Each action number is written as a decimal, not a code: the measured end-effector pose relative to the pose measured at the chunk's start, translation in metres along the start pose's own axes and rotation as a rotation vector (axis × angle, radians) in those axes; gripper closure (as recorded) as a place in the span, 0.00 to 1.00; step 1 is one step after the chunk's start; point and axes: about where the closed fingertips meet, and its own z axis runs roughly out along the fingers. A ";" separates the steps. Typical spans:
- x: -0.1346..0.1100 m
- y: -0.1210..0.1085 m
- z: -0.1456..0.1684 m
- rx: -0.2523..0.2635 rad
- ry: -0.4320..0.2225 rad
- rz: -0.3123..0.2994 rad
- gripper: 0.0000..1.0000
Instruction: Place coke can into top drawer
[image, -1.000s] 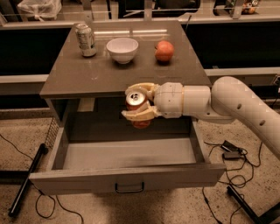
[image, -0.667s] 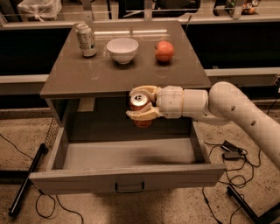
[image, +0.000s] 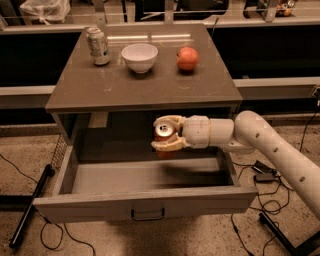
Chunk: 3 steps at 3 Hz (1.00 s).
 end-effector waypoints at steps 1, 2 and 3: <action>0.018 0.018 -0.008 -0.050 0.036 0.020 0.61; 0.041 0.031 -0.015 -0.051 0.045 0.049 0.38; 0.040 0.031 -0.013 -0.055 0.043 0.049 0.15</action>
Offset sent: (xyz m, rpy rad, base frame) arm -0.0261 -0.0327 -0.0830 -0.0499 0.1028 0.0041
